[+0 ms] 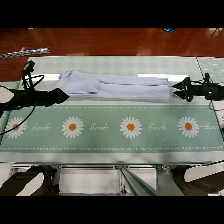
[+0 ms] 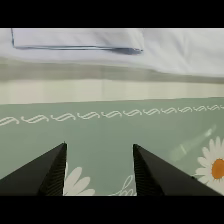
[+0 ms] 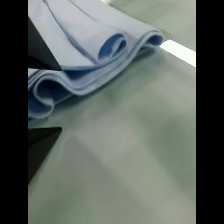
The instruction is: Fold the shirts.
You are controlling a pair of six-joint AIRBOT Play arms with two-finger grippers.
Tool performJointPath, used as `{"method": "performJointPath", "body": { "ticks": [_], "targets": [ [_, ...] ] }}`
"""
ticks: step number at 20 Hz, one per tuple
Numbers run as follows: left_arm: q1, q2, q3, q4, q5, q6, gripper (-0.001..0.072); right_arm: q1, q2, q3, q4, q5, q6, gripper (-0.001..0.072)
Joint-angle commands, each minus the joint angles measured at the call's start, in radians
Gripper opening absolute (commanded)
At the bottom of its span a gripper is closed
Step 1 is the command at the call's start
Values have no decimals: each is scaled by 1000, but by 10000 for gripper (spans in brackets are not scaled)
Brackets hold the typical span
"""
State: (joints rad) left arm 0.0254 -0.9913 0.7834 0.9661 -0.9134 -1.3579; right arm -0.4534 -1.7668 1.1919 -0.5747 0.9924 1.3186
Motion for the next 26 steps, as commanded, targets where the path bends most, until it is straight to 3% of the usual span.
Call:
{"method": "performJointPath", "body": {
  "ticks": [1, 4, 5, 6, 7, 8, 10, 15, 21, 26],
  "targets": [
    [-13, -7, -17, -10, 17, -16, 507, 88, -94, 90, 16, 30, 19, 416],
    [-13, -6, -17, -22, 16, -16, 507, 158, -135, 158, 16, 27, 40, 401],
    [-13, -6, -17, -28, 16, -16, 507, 179, -143, 186, 15, 19, 40, 315],
    [-13, -6, -17, -30, 16, -16, 506, 193, -143, 208, 16, 5, 33, 129],
    [-13, -6, -17, -36, 16, -16, 505, 202, -140, 238, 16, 8, 13, 20],
    [-13, -6, -17, -42, 16, -16, 466, 202, -132, 265, 14, 32, 5, 20],
    [-14, -6, -16, -48, 17, -12, 24, 192, -86, 284, -26, 90, 6, 19],
    [-90, -42, 25, -130, 72, -11, 19, 188, 194, 214, -410, 244, 34, 20],
    [-380, -399, 383, -148, 114, -27, 18, 188, 678, -70, -456, 236, 40, 20],
    [-616, -803, 826, -148, -63, -97, 18, 188, 956, -184, -445, 281, 105, 20]
  ]
}}
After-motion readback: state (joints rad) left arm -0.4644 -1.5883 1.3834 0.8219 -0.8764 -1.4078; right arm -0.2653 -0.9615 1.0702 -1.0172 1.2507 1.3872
